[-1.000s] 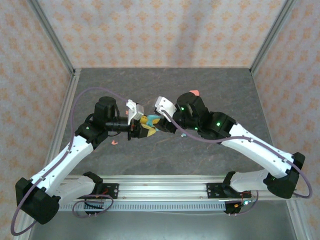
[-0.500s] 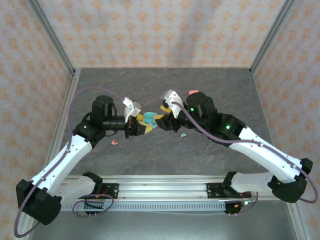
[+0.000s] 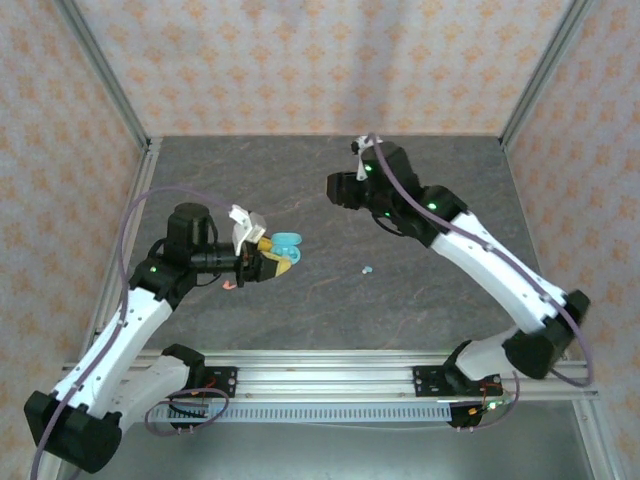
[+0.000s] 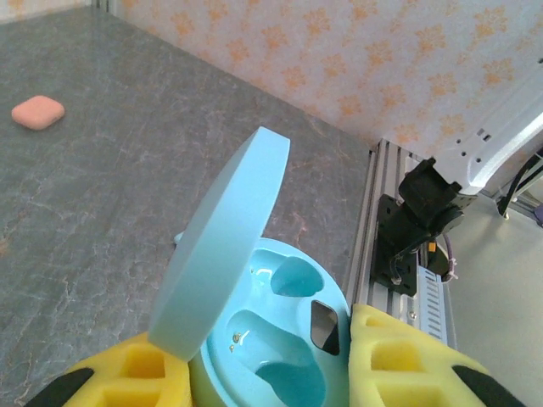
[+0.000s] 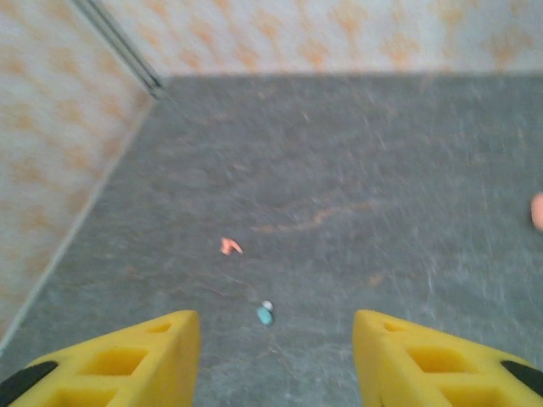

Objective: Insert wireless bluetooth earbuds into charging case

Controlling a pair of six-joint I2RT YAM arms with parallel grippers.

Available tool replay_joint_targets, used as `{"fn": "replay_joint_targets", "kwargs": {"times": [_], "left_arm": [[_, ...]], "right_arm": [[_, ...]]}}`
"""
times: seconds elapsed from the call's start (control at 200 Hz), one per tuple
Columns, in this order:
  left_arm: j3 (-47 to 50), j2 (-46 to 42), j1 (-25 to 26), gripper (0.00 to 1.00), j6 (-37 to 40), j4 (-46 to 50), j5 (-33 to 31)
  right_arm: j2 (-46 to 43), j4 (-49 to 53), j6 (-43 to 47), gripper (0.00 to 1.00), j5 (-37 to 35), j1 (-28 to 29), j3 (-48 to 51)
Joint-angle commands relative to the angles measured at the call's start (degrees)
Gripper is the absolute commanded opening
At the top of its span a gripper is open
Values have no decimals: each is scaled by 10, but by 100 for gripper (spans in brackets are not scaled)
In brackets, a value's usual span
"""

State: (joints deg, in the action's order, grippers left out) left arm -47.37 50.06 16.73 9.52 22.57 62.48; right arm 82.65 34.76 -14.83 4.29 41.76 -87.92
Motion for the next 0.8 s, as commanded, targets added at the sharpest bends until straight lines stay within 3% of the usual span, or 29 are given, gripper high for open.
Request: {"fn": "replay_joint_targets", "kwargs": {"times": [0.0,0.26,0.52,0.796], "left_arm": [[6,-34,-5,8,19,15,-8],[-8,-64,-5,8,37,40,-11],[-7,-85,-5,8,57,44,-8],[-6,-83,-5,8,59,44,-12]], "right_arm": [[61,53,-48,51,22,-2,-12],[226,5,-99,47,135,1,-41],[361,26,-97,39,163,40,-120],[439,76,-70,39,122,57,-180]]}}
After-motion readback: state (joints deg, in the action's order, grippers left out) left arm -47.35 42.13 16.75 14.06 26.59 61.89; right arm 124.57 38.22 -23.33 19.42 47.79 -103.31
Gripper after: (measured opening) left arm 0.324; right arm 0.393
